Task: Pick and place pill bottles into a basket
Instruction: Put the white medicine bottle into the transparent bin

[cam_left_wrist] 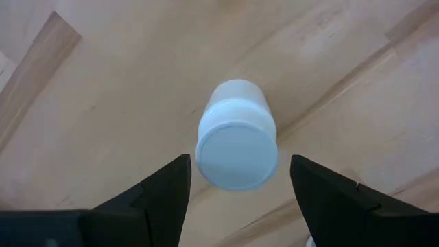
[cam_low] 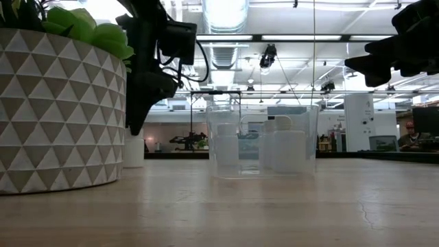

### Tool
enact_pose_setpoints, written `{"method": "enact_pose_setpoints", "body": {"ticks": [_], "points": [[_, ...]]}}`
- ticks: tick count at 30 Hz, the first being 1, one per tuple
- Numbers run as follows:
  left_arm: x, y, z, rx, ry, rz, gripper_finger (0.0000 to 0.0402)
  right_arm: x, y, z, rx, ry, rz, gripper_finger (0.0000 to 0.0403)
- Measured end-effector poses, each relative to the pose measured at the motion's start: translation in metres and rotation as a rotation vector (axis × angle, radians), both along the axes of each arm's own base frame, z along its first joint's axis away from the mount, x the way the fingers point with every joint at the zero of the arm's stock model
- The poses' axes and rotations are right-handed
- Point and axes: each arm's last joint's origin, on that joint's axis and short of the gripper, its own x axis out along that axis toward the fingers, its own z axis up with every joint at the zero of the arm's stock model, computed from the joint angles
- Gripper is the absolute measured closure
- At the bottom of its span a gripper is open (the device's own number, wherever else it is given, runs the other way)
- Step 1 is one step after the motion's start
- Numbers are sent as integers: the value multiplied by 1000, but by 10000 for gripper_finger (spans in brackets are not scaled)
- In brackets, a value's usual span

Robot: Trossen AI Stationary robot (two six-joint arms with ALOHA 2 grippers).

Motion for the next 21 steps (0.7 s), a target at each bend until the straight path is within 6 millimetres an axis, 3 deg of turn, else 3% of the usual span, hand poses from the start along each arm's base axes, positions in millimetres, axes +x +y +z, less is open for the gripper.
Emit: {"method": "enact_pose_setpoints", "body": {"ticks": [21], "points": [[-3, 0, -9, 10, 2, 0, 171, 0, 0, 0, 1, 0, 1, 142]]}}
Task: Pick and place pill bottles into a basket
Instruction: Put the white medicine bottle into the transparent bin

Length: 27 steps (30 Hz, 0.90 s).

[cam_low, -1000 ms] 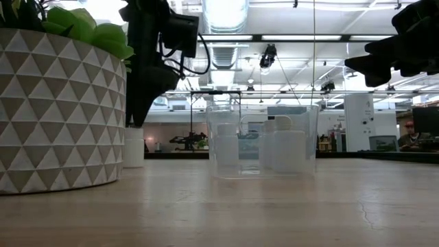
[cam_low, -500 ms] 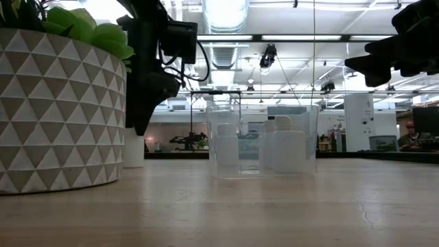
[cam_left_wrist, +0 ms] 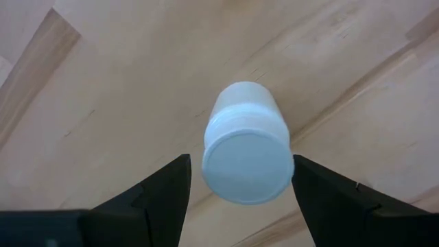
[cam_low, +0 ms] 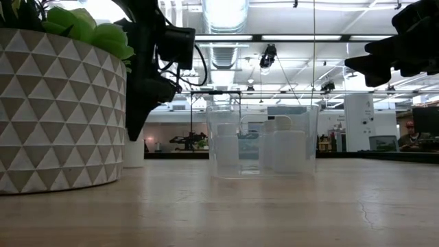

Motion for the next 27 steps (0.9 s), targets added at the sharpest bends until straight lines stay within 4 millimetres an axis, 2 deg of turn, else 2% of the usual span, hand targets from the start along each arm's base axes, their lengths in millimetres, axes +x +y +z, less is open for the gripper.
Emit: {"method": "enact_pose_setpoints", "body": {"ticks": [12, 21, 27], "points": [[3, 0, 0, 5, -35, 0, 175, 0, 0, 0, 0, 0, 0, 142], [4, 1, 0, 6, -39, -6, 258, 0, 0, 0, 0, 0, 0, 142], [4, 1, 1, 6, -40, -9, 259, 0, 0, 0, -1, 0, 0, 142]]}}
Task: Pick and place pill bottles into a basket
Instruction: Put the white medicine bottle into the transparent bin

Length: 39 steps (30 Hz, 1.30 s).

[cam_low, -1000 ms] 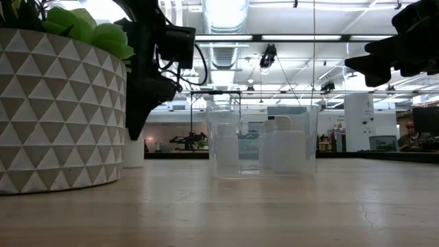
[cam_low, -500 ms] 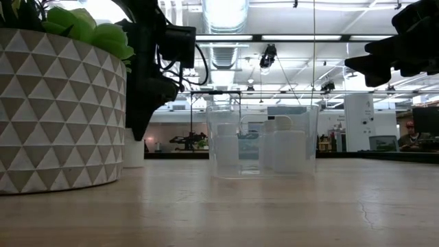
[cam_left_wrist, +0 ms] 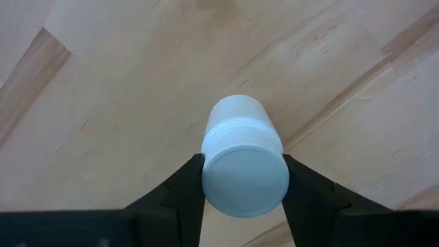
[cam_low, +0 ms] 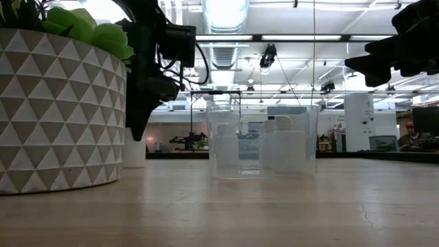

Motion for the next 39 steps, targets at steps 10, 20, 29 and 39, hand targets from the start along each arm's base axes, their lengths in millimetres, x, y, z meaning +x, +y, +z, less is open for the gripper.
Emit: {"method": "enact_pose_setpoints", "body": {"ticks": [10, 20, 29, 39], "points": [[12, -1, 24, -8, -74, -83, 259, 0, 0, 0, 1, 0, 0, 142], [24, -1, 71, 17, -150, -212, 259, 0, 0, 0, 1, 0, 0, 142], [29, -1, 105, 45, -230, -276, 259, 0, 0, 0, 1, 0, 0, 142], [54, -17, 123, 55, -281, -346, 259, 0, 0, 0, 0, 0, 0, 142]]}}
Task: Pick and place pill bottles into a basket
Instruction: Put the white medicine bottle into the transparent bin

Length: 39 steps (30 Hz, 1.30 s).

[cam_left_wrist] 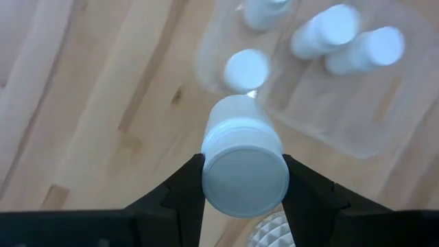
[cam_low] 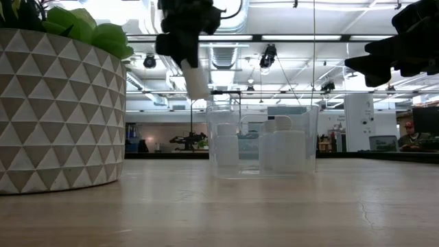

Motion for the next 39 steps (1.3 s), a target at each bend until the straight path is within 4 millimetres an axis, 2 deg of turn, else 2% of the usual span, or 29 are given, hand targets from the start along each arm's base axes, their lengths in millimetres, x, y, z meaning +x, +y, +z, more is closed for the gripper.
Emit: {"method": "enact_pose_setpoints", "body": {"ticks": [6, 11, 25, 30, 39], "points": [[28, -12, 10, 4, 5, -40, 259, 0, 0, 0, 1, 0, 0, 142], [40, -19, 20, 18, -16, -38, 259, 0, 0, 0, 2, 0, 0, 142], [42, -50, 20, 8, 25, -97, 259, 0, 0, 0, 0, 0, 0, 142], [48, -56, 11, 3, 49, -92, 259, 0, 0, 0, 0, 0, 0, 142], [66, -59, -23, 3, 137, -101, 259, 0, 0, 0, 0, 0, 0, 142]]}}
